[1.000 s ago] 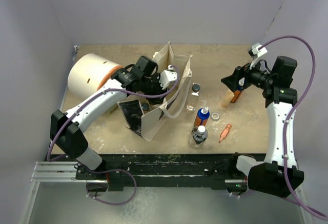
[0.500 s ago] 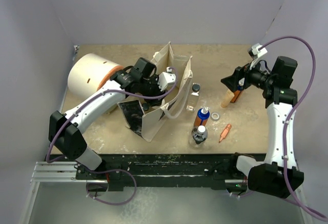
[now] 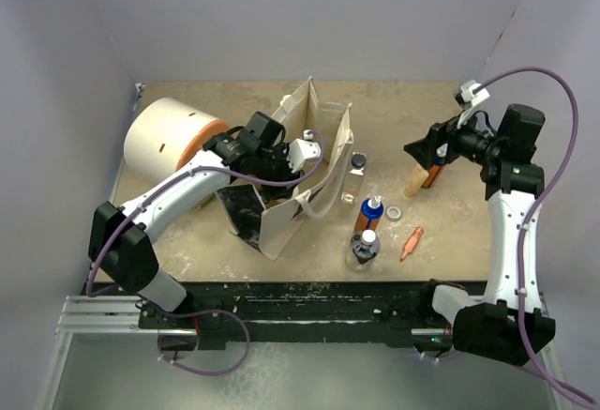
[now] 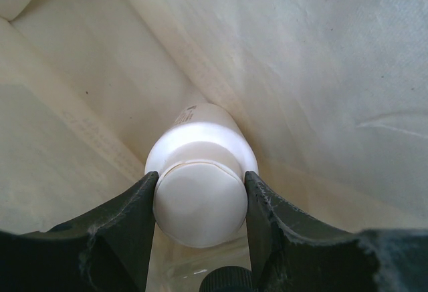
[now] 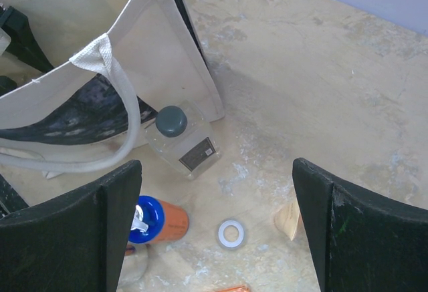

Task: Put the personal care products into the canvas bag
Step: Place the care product in the canvas bag, then pick up the care product from the center of the board, then place the care product in the canvas bag.

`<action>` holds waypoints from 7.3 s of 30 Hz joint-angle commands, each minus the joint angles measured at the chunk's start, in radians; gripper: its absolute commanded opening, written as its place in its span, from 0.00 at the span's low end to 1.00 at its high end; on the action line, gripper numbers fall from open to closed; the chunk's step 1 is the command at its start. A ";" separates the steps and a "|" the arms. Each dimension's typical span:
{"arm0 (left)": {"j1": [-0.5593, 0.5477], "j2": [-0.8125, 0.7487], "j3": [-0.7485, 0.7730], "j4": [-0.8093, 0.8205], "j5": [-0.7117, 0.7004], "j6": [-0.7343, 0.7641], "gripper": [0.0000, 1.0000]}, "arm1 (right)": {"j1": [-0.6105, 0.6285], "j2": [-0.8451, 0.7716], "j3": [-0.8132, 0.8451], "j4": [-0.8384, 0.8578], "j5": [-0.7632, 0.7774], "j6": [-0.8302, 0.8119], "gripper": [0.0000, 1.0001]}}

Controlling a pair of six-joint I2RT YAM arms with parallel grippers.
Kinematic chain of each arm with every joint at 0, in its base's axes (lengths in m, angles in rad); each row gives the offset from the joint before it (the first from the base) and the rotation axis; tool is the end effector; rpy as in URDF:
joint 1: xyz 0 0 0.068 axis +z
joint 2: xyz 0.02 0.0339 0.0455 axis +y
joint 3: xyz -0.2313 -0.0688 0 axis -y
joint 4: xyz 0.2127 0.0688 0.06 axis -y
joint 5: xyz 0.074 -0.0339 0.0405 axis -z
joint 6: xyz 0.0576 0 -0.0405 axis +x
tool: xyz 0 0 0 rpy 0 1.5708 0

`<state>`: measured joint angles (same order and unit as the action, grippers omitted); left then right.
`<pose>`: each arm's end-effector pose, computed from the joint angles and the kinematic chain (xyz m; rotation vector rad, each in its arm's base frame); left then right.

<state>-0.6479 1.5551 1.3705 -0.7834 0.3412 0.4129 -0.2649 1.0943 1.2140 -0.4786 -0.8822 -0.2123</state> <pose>0.2349 -0.2020 0.2590 1.3990 2.1173 -0.5259 0.2254 -0.0151 0.3652 -0.5218 1.7493 0.5118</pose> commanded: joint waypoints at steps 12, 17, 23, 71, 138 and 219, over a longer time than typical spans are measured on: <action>0.005 0.010 -0.029 0.012 0.059 0.050 0.24 | -0.004 -0.005 0.001 0.031 -0.013 0.001 0.95; 0.004 -0.004 -0.021 0.006 0.071 0.038 0.38 | -0.004 0.014 0.023 0.007 -0.004 -0.029 0.95; 0.004 -0.025 -0.015 -0.001 0.073 0.025 0.52 | -0.004 0.040 0.044 -0.022 0.000 -0.057 0.95; -0.049 -0.198 0.376 0.059 0.019 -0.006 0.95 | 0.003 0.003 0.043 -0.070 0.128 -0.100 0.95; -0.519 0.370 0.362 0.034 0.105 0.146 0.40 | -0.045 -0.114 -0.044 -0.042 0.158 -0.099 1.00; 0.028 0.093 0.690 0.154 0.113 -0.189 0.00 | -0.048 -0.068 -0.038 -0.052 0.128 -0.097 1.00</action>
<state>-0.6174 1.6733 2.1033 -0.8646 0.3817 0.2188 -0.3088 1.0458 1.1717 -0.5472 -0.7223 -0.3180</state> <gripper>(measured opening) 0.391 0.998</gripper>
